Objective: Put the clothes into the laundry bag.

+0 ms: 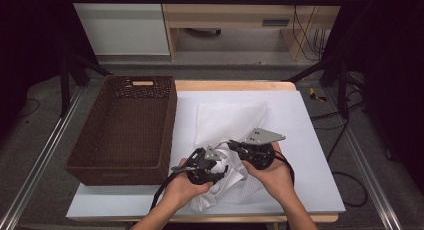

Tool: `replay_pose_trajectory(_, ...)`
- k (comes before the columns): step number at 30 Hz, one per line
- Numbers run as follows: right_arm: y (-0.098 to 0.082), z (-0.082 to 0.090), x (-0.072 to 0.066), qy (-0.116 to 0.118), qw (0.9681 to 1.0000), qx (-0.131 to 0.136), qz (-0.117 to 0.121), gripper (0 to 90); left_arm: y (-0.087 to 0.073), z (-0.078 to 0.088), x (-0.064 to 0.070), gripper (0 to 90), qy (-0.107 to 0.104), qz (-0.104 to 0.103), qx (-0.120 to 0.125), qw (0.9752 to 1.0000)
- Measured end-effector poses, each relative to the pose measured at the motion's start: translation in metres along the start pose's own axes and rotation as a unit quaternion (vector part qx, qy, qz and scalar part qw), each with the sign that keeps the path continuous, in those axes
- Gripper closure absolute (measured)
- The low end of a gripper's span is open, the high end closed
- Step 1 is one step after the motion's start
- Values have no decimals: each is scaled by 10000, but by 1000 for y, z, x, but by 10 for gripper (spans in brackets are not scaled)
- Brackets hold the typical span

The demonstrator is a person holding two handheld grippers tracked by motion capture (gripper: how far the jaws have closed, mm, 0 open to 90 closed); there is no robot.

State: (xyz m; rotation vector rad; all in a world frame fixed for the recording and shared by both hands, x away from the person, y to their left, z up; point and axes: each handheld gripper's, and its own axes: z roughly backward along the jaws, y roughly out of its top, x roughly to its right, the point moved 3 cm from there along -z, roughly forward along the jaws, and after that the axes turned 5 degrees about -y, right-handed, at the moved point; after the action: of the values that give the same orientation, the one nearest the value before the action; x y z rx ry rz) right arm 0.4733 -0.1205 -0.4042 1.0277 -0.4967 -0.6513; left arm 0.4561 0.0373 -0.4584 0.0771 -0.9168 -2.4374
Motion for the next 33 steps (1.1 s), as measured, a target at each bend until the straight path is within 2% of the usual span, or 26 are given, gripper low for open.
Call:
replay_pose_trajectory(3,-1,-2,-1,5,10000,-21,-2,891,4,1,5,682,-3,-111,29,9999)
replay_pose_trajectory(7,-1,-1,0,-1,10000,-7,-11,892,9,2,7,681,106,-225,108,9996)
replay_pose_trajectory(16,0,5,2,21,10000,58,-43,892,12,-5,0,681,190,-84,272,9994)
replay_pose_trajectory(24,2,9,-1,31,10000,69,2,892,8,-10,-9,681,261,221,582,9977)
replay_pose_trajectory(31,-2,9,-2,56,10000,23,21,892,13,-10,-8,681,302,274,714,9966)
replay_pose_trajectory(33,-1,9,-2,62,10000,42,21,892,16,-8,-6,681,272,229,716,9968)
